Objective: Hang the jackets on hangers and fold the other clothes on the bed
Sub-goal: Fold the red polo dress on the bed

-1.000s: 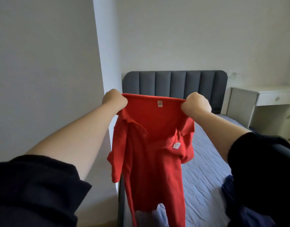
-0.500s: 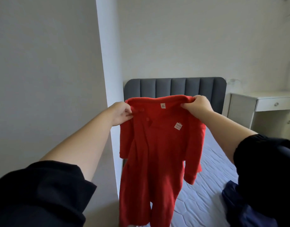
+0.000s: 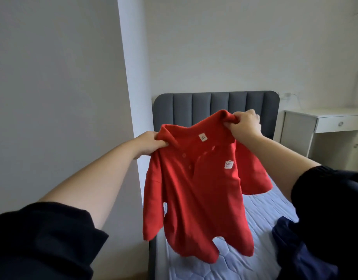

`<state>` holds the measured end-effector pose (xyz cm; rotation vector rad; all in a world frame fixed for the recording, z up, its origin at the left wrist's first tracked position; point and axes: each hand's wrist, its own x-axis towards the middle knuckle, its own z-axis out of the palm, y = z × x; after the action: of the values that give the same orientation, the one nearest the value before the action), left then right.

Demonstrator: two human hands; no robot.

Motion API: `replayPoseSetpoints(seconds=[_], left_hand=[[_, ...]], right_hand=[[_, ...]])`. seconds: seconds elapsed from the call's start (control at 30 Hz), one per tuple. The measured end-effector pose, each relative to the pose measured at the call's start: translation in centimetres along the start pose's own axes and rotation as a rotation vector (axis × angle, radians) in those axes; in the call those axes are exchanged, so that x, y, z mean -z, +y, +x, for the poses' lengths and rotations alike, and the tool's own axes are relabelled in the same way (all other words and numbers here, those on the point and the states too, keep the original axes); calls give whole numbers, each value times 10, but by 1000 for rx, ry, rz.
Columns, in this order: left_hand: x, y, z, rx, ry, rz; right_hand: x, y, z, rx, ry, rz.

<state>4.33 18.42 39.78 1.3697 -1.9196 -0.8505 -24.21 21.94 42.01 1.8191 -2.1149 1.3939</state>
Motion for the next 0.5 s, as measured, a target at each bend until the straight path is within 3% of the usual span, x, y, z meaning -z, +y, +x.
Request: replayPoseSetpoints(seconds=[0.17, 0.33, 0.4, 0.5], left_hand=[[-17, -5, -4, 142, -346, -268], [-29, -12, 6, 6, -512, -564], [-37, -21, 17, 52, -426, -557], [-56, -49, 35, 175, -170, -196]], right_hand=[[9, 20, -8, -339, -439, 458], [8, 46, -15, -517, -810, 627], [-7, 57, -10, -481, -696, 444], [-44, 79, -7, -298, -396, -12]])
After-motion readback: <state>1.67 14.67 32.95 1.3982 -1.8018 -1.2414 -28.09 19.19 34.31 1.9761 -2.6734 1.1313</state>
